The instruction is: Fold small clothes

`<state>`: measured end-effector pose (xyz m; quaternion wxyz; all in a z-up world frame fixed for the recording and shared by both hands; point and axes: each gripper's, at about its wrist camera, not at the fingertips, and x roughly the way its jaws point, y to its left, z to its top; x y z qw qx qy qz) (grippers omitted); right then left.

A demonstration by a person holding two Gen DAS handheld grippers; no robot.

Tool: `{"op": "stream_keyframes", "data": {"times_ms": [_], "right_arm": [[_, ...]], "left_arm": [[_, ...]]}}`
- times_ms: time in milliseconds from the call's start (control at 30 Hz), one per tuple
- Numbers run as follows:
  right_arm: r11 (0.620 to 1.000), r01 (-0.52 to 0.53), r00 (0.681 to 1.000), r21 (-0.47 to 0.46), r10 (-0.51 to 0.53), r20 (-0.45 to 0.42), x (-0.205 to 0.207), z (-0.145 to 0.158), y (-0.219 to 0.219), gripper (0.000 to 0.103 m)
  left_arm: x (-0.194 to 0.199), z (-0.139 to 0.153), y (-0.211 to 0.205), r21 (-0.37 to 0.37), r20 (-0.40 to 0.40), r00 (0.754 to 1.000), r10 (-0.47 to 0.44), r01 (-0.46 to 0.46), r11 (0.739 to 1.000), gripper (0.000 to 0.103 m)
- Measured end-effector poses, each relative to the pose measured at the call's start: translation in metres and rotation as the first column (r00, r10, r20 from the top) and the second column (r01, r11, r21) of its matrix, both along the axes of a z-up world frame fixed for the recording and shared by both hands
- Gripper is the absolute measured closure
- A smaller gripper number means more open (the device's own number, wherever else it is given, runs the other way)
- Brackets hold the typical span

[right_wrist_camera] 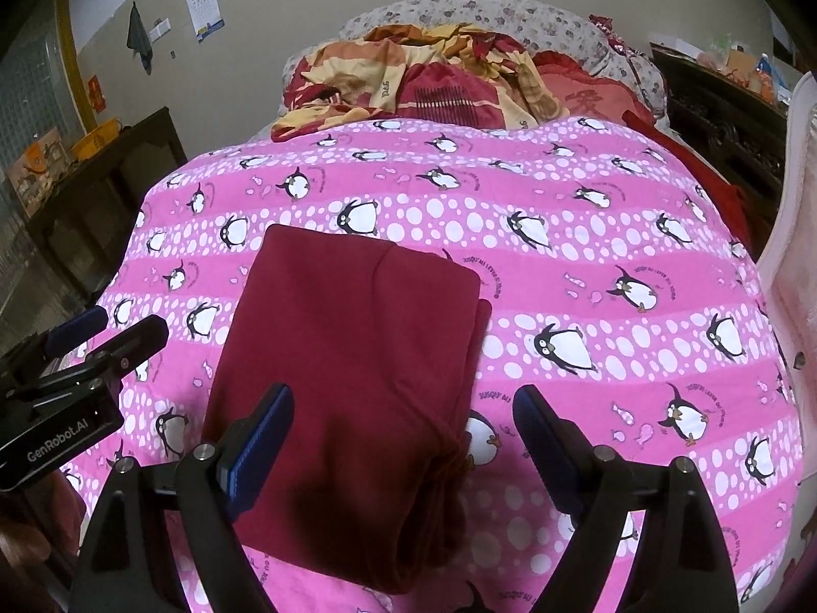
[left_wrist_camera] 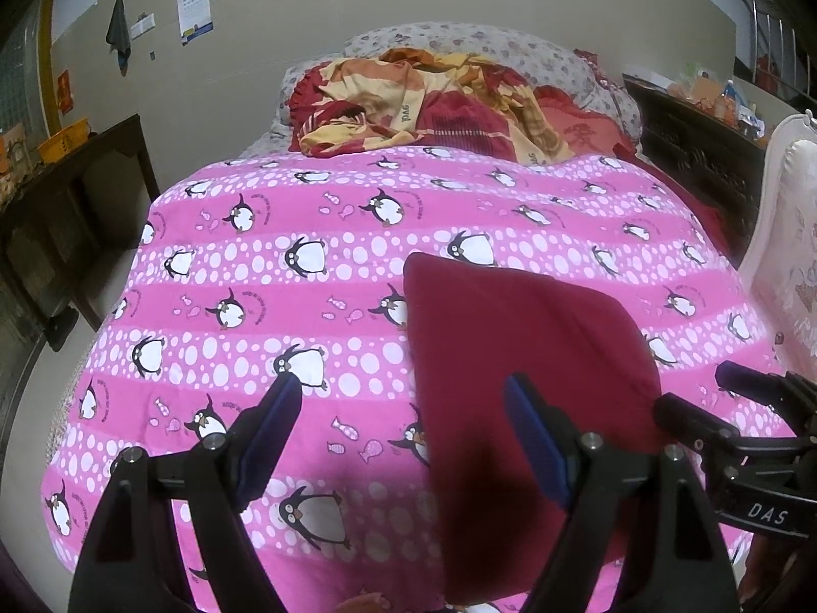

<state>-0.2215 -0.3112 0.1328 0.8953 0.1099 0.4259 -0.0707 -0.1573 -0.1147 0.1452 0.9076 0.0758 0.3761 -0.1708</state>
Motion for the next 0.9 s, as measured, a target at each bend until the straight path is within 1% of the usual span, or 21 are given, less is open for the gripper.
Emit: {"op": "stream_keyframes", "data": {"times_ms": [133,900], "right_arm": [[1.0,0.008,1.0,0.015,-0.008,-0.002,0.0003,-0.0014,-0.0028,0.012],[1.0,0.001,1.0,0.015,-0.001,-0.028,0.0058,-0.0096,-0.0071,0.012]], "left_arm": [[-0.0003,-0.0003,-0.0004,0.002,-0.001,1.0,0.0,0.0,1.0,0.023],[0.0003,-0.0039,-0.0026,0.003,-0.008,1.0,-0.003,0.003,1.0,0.023]]}}
